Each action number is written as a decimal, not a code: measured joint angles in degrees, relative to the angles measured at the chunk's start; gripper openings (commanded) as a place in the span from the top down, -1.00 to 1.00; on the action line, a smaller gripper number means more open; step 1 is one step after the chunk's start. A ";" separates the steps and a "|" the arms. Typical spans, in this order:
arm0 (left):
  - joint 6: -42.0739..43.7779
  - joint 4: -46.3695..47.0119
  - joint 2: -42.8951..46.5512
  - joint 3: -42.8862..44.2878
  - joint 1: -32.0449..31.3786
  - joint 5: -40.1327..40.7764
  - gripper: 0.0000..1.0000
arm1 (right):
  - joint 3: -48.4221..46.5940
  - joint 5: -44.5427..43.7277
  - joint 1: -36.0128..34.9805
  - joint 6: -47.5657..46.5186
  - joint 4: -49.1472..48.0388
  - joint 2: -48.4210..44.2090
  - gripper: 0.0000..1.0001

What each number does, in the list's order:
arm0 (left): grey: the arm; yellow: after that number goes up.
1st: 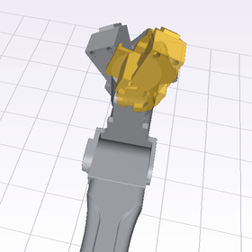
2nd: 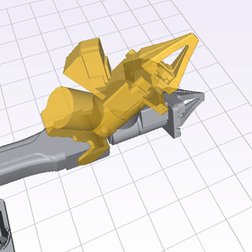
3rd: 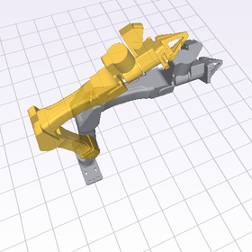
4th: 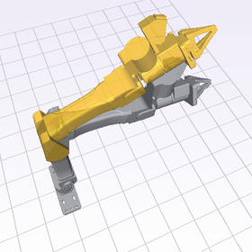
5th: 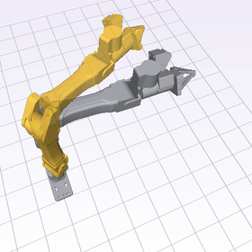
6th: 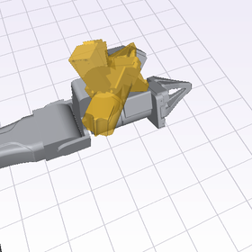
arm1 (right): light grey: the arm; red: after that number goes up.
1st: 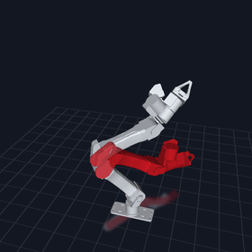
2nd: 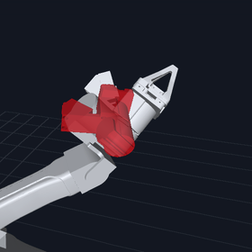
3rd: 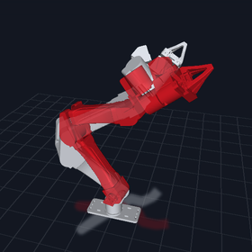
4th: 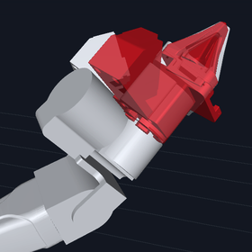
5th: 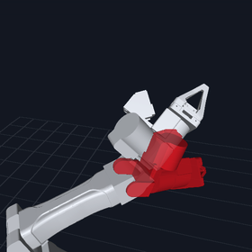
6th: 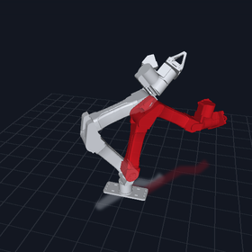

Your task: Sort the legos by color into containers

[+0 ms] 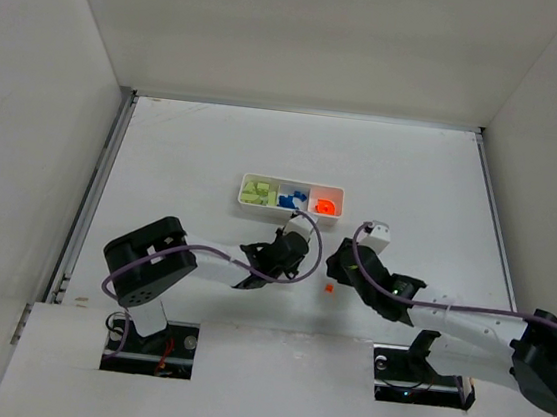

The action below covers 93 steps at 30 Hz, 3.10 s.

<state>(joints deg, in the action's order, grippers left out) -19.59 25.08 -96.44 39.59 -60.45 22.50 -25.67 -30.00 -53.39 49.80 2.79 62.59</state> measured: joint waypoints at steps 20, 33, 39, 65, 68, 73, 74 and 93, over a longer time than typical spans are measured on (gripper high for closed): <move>-5.92 -4.50 12.66 3.89 8.00 -3.80 0.73 | -1.84 -2.56 -9.73 9.01 12.81 7.63 0.13; -7.48 -3.23 -5.20 20.96 10.40 -8.20 0.61 | -2.32 -2.80 -10.84 9.75 12.61 7.54 0.04; -7.02 -3.93 -10.40 24.35 10.84 -8.55 0.21 | -2.32 -2.78 -10.86 9.79 12.57 8.00 0.11; -8.63 -4.15 12.04 2.82 12.09 -5.09 0.15 | -10.25 -9.90 -16.85 13.22 20.52 18.93 0.63; -8.87 -4.35 13.73 1.14 12.76 -4.92 0.15 | -10.71 -10.38 -17.16 13.44 21.09 19.50 0.66; -9.05 -4.59 15.72 -0.66 13.25 -4.85 0.15 | -10.75 -10.36 -17.31 13.68 21.88 18.47 0.65; -9.05 -4.79 16.04 -0.72 13.25 -4.83 0.15 | -10.75 -10.08 -17.44 13.66 22.21 17.75 0.65; -12.74 -7.06 22.23 -5.95 4.09 -3.45 0.10 | -19.23 1.68 7.85 -10.93 5.16 10.08 0.65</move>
<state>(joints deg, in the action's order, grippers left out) -32.34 18.02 -74.22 33.65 -56.36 19.05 -44.91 -28.32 -45.54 38.87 7.94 72.66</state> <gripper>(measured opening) 0.445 0.242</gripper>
